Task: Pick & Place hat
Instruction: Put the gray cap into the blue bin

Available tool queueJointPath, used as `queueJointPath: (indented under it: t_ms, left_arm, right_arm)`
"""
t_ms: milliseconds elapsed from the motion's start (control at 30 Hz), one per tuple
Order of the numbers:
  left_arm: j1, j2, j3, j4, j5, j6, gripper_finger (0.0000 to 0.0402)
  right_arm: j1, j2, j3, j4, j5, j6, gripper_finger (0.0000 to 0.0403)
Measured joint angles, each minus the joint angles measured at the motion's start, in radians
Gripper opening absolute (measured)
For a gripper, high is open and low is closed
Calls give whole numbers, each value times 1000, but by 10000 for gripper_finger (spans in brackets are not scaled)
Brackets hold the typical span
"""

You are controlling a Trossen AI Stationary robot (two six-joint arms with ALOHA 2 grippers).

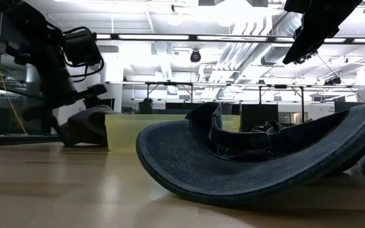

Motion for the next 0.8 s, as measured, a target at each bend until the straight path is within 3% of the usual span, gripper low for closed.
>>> queueJointPath:
  t_ms: [433, 800]
  left_arm:
    - [0, 5, 0, 205, -51, 28, 308]
    - [0, 5, 0, 201, -8, 96, 308]
  right_arm:
    - [0, 0, 0, -7, -7, 14, 183]
    - [0, 0, 0, -7, -10, 33, 183]
